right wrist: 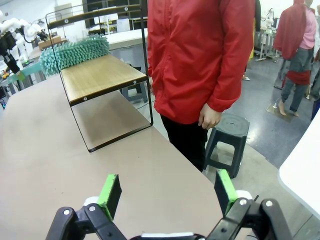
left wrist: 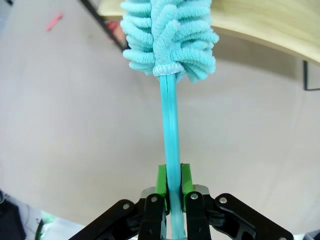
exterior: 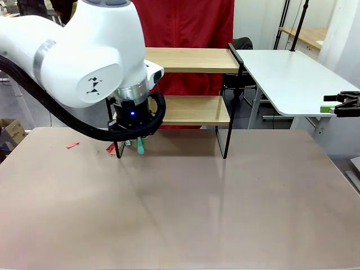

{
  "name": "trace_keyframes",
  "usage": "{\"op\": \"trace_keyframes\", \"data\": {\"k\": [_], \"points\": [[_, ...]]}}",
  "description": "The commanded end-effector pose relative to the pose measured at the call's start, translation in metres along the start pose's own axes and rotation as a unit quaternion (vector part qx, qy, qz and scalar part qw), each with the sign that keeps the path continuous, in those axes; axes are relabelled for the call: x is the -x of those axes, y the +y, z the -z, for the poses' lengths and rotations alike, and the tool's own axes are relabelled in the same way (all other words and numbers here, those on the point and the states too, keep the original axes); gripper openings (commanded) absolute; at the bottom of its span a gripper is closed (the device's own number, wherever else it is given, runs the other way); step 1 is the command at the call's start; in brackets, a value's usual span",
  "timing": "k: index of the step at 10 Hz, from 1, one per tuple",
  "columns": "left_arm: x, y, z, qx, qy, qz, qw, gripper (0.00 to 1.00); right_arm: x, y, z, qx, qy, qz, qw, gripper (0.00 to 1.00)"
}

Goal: Clean the shelf.
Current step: Clean the specific section of the Shelf indicated by the human with the Duster.

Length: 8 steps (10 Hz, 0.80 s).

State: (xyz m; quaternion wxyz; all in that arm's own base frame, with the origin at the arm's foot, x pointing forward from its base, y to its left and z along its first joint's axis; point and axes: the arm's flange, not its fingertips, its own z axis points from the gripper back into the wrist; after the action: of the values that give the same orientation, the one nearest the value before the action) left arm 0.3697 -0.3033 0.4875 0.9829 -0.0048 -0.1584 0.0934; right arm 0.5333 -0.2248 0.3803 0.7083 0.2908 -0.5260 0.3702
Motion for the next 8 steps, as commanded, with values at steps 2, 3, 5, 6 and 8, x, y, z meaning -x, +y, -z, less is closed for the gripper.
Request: {"op": "trace_keyframes", "data": {"k": [2, 3, 5, 6, 8], "points": [[0.003, 0.021, -0.015, -0.081, -0.02, -0.008, 0.996, 0.13, -0.002, 0.002, 0.001, -0.001, -0.002, -0.001, 1.0, 1.0], [0.005, 0.023, -0.021, -0.106, -0.037, -0.021, 0.994, 0.13, -0.002, 0.002, 0.001, -0.001, -0.002, -0.001, 1.0, 1.0], [0.016, 0.02, -0.037, -0.125, -0.077, -0.032, 0.989, 0.13, -0.002, 0.002, 0.001, -0.001, -0.002, -0.001, 1.0, 1.0], [0.022, 0.016, -0.045, -0.125, -0.098, -0.034, 0.987, 0.13, -0.002, 0.002, 0.001, -0.001, -0.002, -0.001, 1.0, 1.0], [0.035, -0.001, -0.056, -0.065, -0.108, 0.001, 0.992, 0.13, -0.002, 0.002, 0.001, -0.001, -0.002, -0.001, 1.0, 1.0]]}}
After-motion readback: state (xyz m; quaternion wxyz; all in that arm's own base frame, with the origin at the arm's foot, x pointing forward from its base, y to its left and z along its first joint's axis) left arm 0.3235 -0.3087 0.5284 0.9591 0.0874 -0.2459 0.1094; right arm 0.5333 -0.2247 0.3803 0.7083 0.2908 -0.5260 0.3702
